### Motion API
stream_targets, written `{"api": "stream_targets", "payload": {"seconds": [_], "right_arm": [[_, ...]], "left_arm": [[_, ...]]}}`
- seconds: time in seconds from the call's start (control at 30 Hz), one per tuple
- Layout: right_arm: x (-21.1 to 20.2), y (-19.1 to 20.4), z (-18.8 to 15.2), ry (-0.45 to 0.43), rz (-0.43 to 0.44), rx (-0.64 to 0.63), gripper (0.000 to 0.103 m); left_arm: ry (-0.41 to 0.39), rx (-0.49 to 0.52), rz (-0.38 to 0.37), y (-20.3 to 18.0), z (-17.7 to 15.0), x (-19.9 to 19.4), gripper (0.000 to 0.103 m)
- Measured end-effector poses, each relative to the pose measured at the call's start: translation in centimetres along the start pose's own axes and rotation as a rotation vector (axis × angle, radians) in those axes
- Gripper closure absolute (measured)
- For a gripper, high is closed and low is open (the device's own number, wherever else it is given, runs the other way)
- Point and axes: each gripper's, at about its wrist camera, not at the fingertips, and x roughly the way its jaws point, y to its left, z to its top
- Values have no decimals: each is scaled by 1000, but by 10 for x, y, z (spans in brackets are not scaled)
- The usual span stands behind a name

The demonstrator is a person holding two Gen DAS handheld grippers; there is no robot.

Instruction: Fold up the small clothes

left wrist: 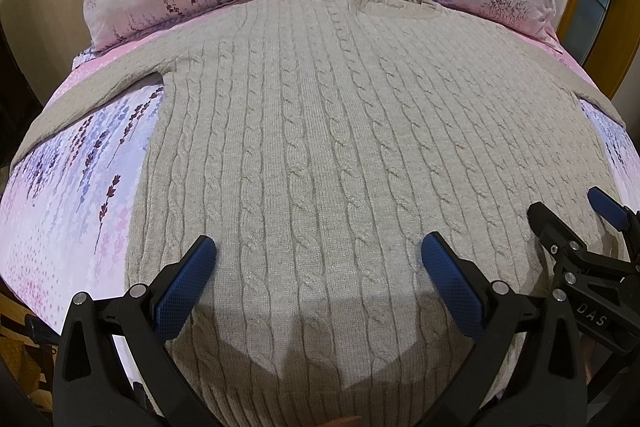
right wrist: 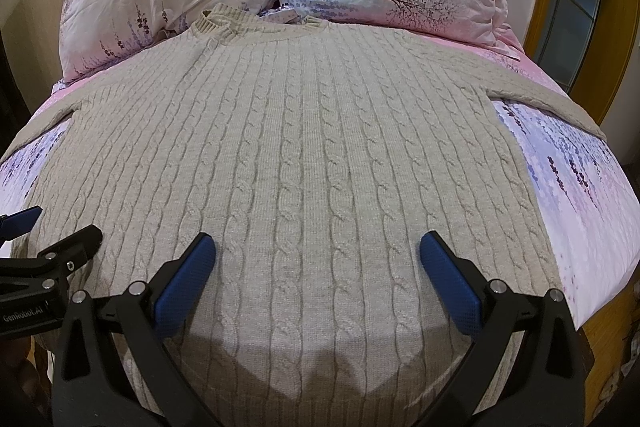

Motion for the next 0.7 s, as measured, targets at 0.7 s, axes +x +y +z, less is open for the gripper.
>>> {"api": "stream_targets", "payload": {"seconds": [0.7], "right_arm": [[10, -1, 17, 137, 65, -87, 2]], "left_arm": [[48, 22, -6, -2, 5, 5, 1]]}}
